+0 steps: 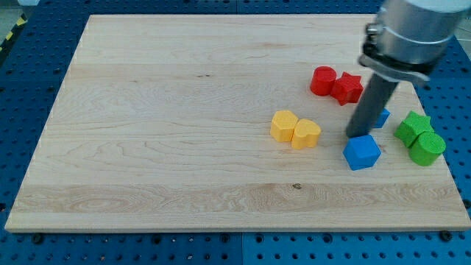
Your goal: Move the blue triangle into blue cube
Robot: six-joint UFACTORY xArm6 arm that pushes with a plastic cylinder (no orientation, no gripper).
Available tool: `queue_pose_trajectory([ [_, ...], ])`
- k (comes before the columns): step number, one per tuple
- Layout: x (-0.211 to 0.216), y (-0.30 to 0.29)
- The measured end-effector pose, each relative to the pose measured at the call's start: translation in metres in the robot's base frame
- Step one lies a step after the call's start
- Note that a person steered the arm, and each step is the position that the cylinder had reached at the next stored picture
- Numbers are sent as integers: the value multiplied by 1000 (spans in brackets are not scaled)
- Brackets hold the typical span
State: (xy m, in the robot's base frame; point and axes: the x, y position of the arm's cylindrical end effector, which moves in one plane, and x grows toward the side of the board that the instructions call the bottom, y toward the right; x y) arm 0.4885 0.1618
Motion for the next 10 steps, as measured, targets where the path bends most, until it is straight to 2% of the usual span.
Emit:
queue_pose_trajectory([
  [2,-37,-34],
  [3,-45,-80],
  [4,-93,-115],
  [5,-172,-99],
  [6,-241,-38],
  [7,-242,32],
  [8,-208,86],
  [10,-112,102],
])
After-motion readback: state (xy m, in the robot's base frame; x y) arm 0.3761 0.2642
